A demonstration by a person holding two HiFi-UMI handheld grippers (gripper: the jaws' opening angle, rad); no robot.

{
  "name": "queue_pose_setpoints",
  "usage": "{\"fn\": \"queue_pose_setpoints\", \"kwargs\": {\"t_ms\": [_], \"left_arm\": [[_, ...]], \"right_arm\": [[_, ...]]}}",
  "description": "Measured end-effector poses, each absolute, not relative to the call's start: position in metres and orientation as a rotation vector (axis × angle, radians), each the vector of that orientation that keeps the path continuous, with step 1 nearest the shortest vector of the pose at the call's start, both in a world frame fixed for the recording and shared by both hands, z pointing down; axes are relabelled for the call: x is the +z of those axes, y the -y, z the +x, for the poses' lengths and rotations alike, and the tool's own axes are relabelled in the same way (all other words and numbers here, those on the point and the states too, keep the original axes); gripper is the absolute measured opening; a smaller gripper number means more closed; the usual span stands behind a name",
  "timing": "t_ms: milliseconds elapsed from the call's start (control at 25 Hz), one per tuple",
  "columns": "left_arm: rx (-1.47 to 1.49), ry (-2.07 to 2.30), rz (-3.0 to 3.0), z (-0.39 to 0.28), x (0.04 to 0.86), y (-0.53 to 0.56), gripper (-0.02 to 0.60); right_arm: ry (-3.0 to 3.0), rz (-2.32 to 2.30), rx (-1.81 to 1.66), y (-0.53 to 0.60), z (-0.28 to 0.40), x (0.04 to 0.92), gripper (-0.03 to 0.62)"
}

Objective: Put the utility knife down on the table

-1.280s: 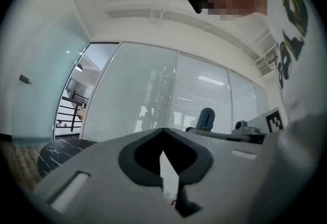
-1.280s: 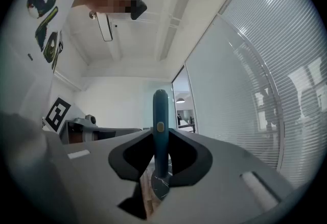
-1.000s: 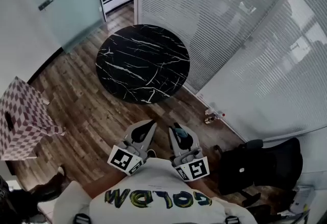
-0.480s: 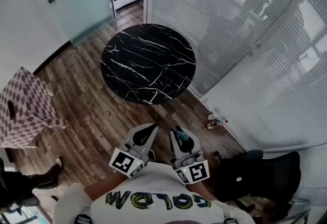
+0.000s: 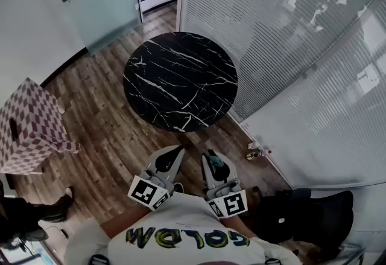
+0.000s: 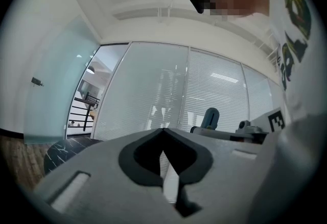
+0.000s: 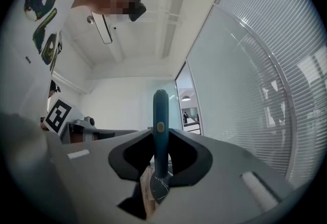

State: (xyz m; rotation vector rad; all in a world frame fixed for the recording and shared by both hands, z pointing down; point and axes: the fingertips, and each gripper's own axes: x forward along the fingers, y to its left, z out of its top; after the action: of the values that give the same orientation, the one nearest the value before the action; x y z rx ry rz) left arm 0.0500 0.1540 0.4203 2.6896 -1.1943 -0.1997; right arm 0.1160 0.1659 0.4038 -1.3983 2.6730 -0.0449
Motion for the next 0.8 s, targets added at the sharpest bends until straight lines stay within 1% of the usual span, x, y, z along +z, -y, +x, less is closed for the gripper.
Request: {"fn": "queue_pose_setpoints", "kwargs": {"t_ms": [800], "left_arm": [[-0.221, 1.114, 2.738, -0.041, 0.403, -0.011, 0.002]], "right_arm": [[-2.675, -1.414, -0.012, -0.025, 0.016, 0.391, 0.072]]}}
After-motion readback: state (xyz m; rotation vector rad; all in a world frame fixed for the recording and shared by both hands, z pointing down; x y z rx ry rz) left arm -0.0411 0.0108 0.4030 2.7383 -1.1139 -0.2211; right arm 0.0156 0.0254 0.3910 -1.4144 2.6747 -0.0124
